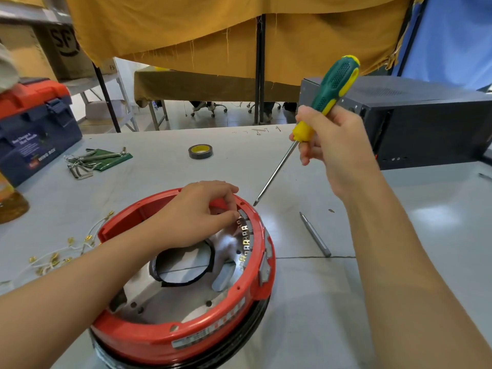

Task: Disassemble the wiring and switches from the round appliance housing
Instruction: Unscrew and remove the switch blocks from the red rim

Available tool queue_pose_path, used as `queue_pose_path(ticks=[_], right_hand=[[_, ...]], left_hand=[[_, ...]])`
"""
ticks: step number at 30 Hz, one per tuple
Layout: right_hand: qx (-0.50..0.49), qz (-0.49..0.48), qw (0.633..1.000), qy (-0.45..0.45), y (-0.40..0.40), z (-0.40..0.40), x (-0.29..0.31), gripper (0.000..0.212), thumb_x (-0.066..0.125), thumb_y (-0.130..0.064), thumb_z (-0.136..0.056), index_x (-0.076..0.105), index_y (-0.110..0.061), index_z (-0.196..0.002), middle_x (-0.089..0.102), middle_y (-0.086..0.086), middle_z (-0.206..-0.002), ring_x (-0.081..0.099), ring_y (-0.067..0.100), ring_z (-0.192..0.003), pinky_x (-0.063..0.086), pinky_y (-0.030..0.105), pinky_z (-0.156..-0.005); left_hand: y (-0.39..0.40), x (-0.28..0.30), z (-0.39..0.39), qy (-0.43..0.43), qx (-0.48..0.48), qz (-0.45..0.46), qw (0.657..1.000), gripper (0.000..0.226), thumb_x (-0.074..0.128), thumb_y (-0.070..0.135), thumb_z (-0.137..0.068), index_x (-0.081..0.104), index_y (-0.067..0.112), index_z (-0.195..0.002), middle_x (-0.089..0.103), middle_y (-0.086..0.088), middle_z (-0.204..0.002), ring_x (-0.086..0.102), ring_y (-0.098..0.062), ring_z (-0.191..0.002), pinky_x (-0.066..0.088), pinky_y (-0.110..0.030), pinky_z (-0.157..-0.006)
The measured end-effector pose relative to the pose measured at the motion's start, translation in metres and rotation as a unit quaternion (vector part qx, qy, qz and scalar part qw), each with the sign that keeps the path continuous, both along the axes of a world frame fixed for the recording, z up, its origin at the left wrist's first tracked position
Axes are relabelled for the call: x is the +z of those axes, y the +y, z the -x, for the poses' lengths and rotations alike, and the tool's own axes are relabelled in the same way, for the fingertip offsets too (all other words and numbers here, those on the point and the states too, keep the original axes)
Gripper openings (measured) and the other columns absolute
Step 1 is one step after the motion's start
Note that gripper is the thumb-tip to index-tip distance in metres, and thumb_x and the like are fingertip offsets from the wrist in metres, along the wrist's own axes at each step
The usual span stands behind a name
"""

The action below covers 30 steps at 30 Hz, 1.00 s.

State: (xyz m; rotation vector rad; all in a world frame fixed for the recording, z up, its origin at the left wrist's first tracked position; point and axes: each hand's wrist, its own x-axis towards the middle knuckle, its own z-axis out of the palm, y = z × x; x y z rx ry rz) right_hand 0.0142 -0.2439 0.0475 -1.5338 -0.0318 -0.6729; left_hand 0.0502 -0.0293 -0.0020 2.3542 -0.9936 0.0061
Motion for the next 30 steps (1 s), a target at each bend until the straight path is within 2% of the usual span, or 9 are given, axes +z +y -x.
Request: queue_pose_path(ticks=[2,4,7,9,11,19,23,26,30], right_hand=[[0.003,0.016,1.000,-0.005,-0.004,0.003,0.001,0.012,0.062,-0.021,-0.092,0.060,-0.010,-0.088,0.062,0.004,-0.066,0.055,0.010,-0.046,0.048,0.023,-0.043],[-0.014,0.033,0.999,-0.019,-0.003,0.003,0.000,0.017,0.066,-0.024,-0.089,0.060,-0.009,-0.086,0.061,0.000,-0.062,0.055,0.010,-0.044,0.048,0.023,-0.043],[-0.052,0.051,0.997,-0.023,0.003,-0.002,0.001,0.024,0.067,-0.032,-0.087,0.056,-0.012,-0.081,0.056,-0.008,-0.053,0.052,0.009,-0.041,0.046,0.022,-0.041],[-0.077,0.067,0.994,-0.029,0.008,-0.008,0.005,0.025,0.066,-0.033,-0.088,0.051,-0.017,-0.076,0.052,-0.007,-0.053,0.050,0.009,-0.039,0.043,0.022,-0.039],[-0.092,0.092,0.991,-0.037,0.014,-0.015,0.009,0.024,0.063,-0.030,-0.089,0.047,-0.020,-0.074,0.051,-0.002,-0.058,0.050,0.011,-0.039,0.041,0.024,-0.039],[-0.073,0.104,0.991,-0.036,0.026,-0.033,0.012,0.022,0.056,-0.016,-0.088,0.042,-0.018,-0.071,0.049,0.008,-0.063,0.044,0.014,-0.033,0.036,0.022,-0.036],[-0.055,0.121,0.990,-0.036,0.027,-0.033,0.010,0.023,0.057,-0.016,-0.088,0.042,-0.021,-0.071,0.046,0.001,-0.059,0.042,0.011,-0.033,0.035,0.019,-0.034],[-0.046,0.104,0.993,-0.032,0.025,-0.031,0.006,0.023,0.059,-0.018,-0.088,0.044,-0.021,-0.071,0.044,-0.003,-0.055,0.041,0.011,-0.032,0.035,0.018,-0.034],[-0.056,0.084,0.994,-0.030,0.024,-0.028,0.002,0.023,0.060,-0.020,-0.088,0.045,-0.020,-0.071,0.043,-0.006,-0.052,0.041,0.014,-0.031,0.035,0.020,-0.034]], left_hand=[[0.000,0.002,-0.001,0.023,0.005,0.003,1.000,0.009,0.066,0.022,-0.084,0.058,0.026,-0.085,0.061,0.008,-0.124,0.059,-0.001,-0.103,0.047,-0.023,-0.091],[-0.001,0.008,-0.004,0.033,0.003,-0.013,0.999,0.018,0.068,0.028,-0.083,0.055,0.029,-0.095,0.065,0.008,-0.114,0.064,-0.008,-0.094,0.049,-0.035,-0.089],[-0.001,0.015,-0.013,0.048,-0.025,-0.052,0.997,0.031,0.068,0.034,-0.083,0.054,0.034,-0.111,0.063,0.014,-0.108,0.063,-0.005,-0.091,0.048,-0.024,-0.086],[-0.003,0.018,-0.017,0.058,-0.046,-0.058,0.996,0.027,0.068,0.033,-0.084,0.061,0.033,-0.110,0.064,0.013,-0.103,0.062,0.002,-0.082,0.046,-0.013,-0.074],[-0.005,0.015,-0.018,0.072,-0.047,-0.032,0.996,0.020,0.069,0.029,-0.083,0.068,0.029,-0.104,0.065,0.011,-0.098,0.060,0.004,-0.077,0.044,-0.009,-0.068],[-0.003,0.004,-0.026,0.119,-0.047,0.039,0.991,0.018,0.072,0.028,-0.080,0.069,0.030,-0.098,0.064,0.009,-0.098,0.060,0.002,-0.072,0.045,-0.013,-0.066],[-0.002,0.001,-0.027,0.140,-0.059,0.065,0.986,0.022,0.073,0.026,-0.078,0.071,0.028,-0.100,0.065,0.004,-0.098,0.062,-0.005,-0.074,0.049,-0.016,-0.064],[-0.001,0.001,-0.029,0.130,-0.061,0.051,0.988,0.026,0.071,0.037,-0.075,0.071,0.032,-0.101,0.066,0.010,-0.098,0.062,-0.003,-0.083,0.047,-0.017,-0.070],[-0.002,0.000,-0.029,0.127,-0.061,0.045,0.989,0.032,0.067,0.046,-0.070,0.071,0.035,-0.100,0.065,0.014,-0.096,0.061,-0.001,-0.083,0.044,-0.017,-0.073]])
